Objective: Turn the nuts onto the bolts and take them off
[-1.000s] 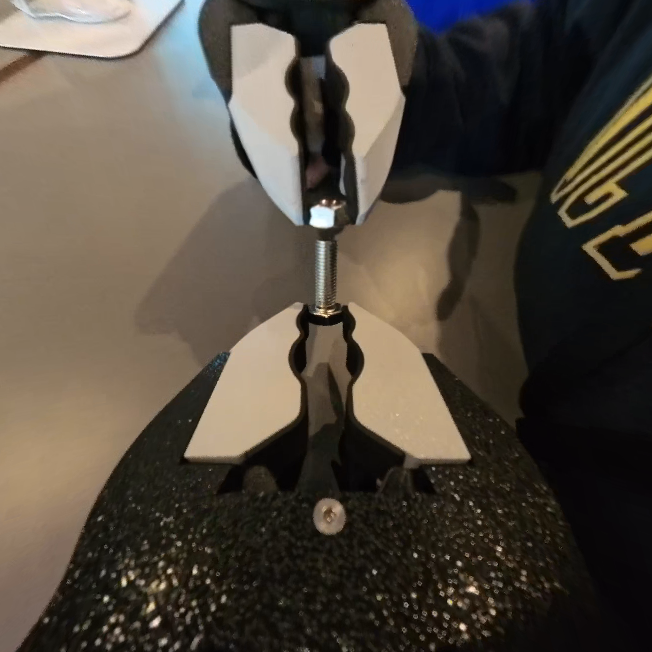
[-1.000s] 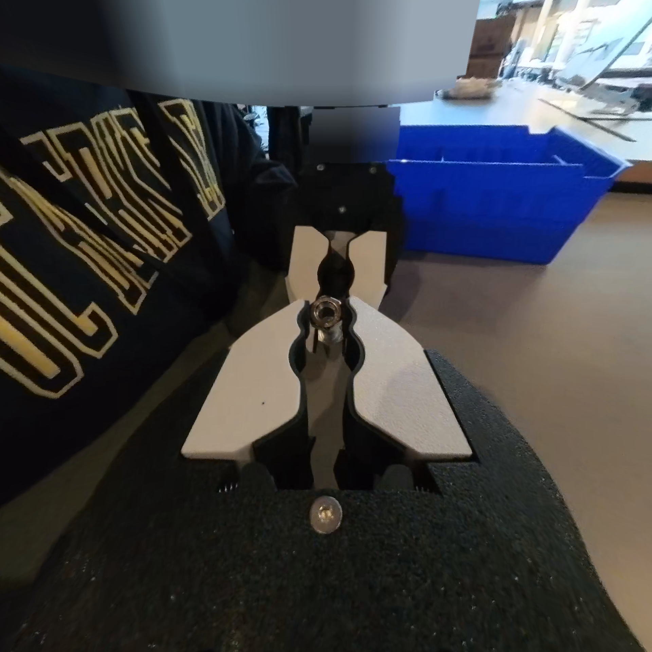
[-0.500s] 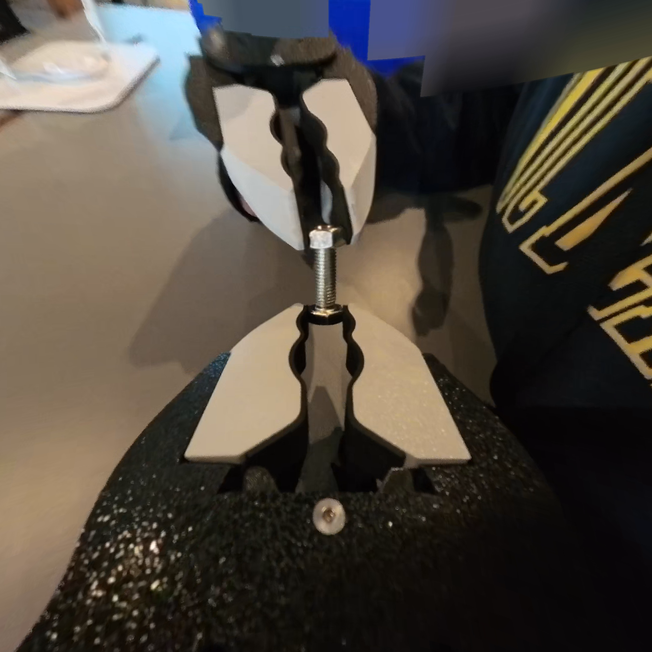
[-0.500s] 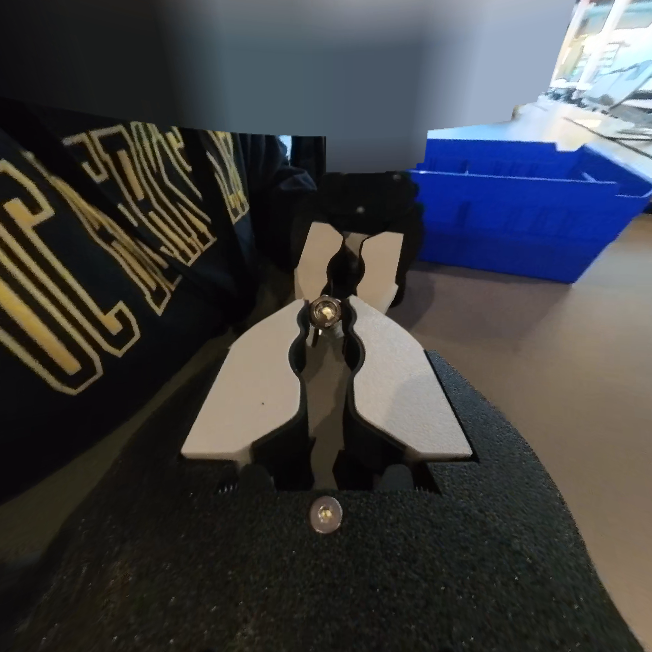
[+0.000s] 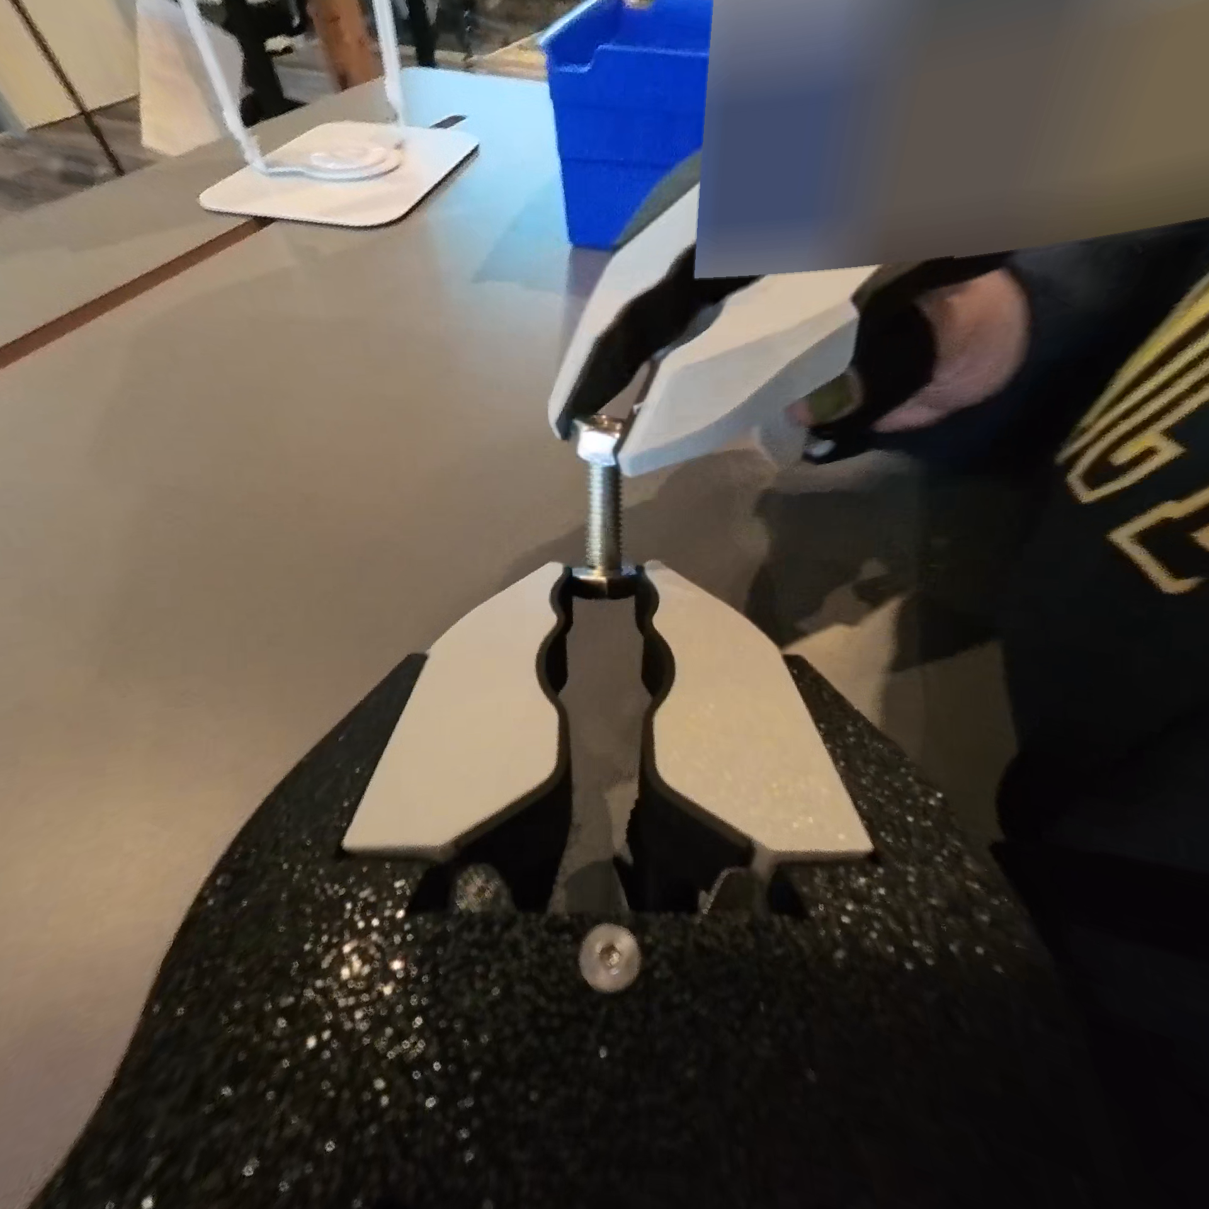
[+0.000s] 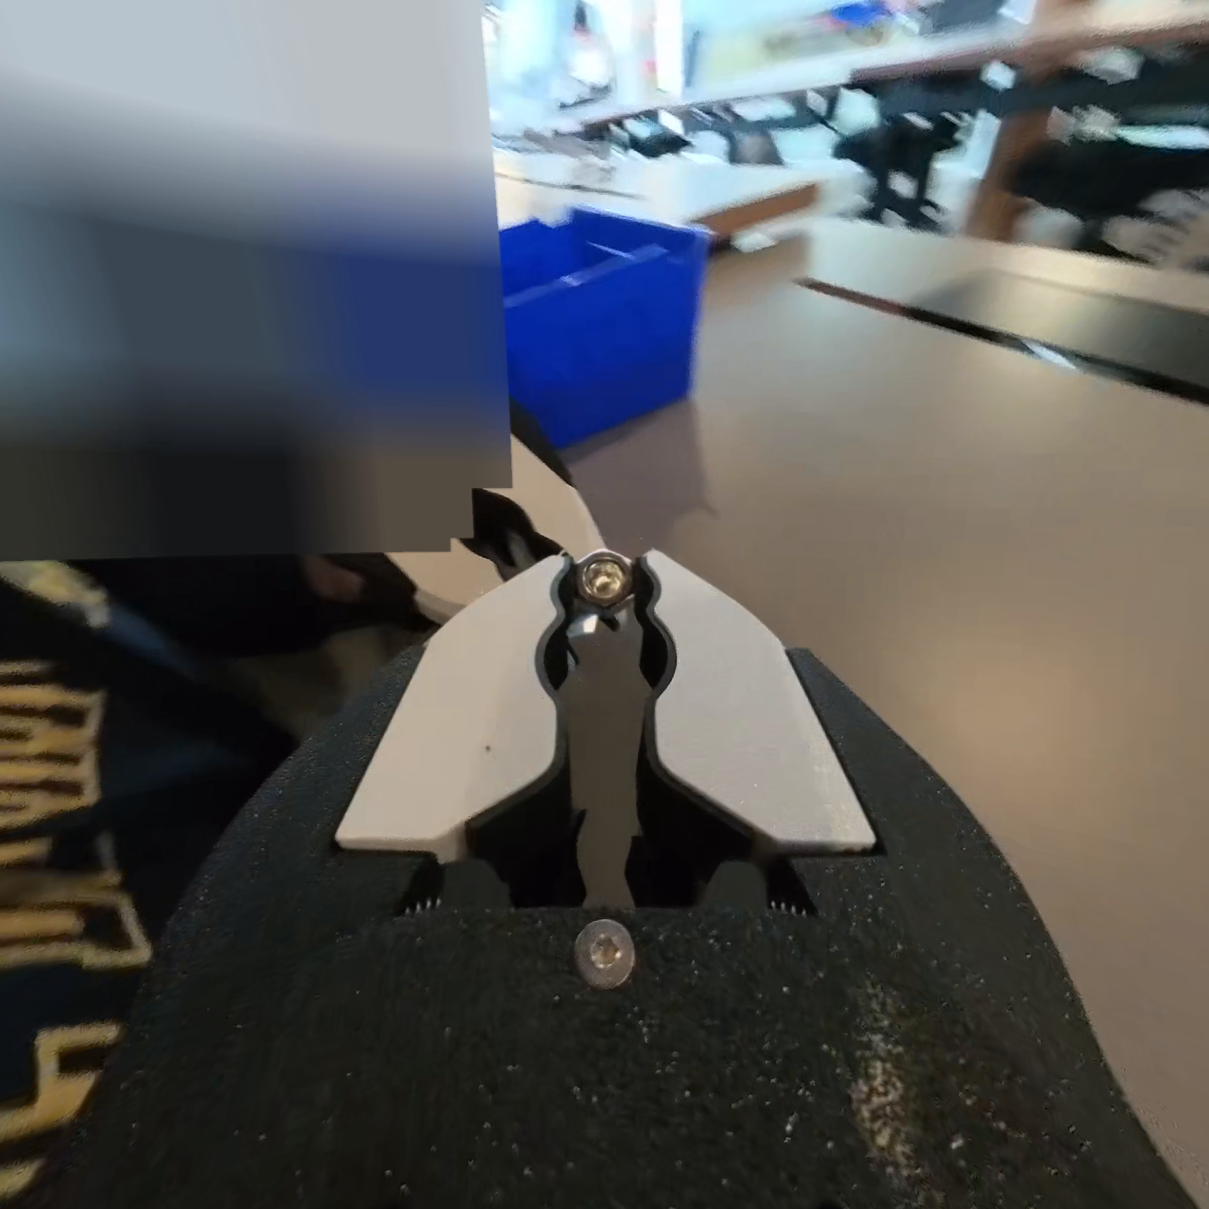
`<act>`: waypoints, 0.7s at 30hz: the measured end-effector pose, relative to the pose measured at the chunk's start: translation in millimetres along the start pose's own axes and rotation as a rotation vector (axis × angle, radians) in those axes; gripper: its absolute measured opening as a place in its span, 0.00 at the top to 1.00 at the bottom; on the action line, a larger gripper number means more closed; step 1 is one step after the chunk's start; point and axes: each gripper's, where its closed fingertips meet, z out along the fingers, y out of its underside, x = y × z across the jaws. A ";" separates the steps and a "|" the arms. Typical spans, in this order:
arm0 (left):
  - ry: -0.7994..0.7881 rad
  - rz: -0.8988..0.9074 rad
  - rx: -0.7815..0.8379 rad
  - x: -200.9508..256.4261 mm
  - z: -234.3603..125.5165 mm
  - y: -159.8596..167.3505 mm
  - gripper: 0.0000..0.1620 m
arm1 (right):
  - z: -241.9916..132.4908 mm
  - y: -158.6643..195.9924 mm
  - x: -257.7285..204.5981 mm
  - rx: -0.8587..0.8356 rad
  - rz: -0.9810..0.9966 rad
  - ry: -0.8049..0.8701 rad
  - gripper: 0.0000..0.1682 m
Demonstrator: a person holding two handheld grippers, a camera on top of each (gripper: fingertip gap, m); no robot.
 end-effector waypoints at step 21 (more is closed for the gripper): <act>0.151 0.051 0.135 21.3 -7.7 -16.4 0.89 | -16.9 -14.2 -22.3 0.209 0.101 -0.355 0.90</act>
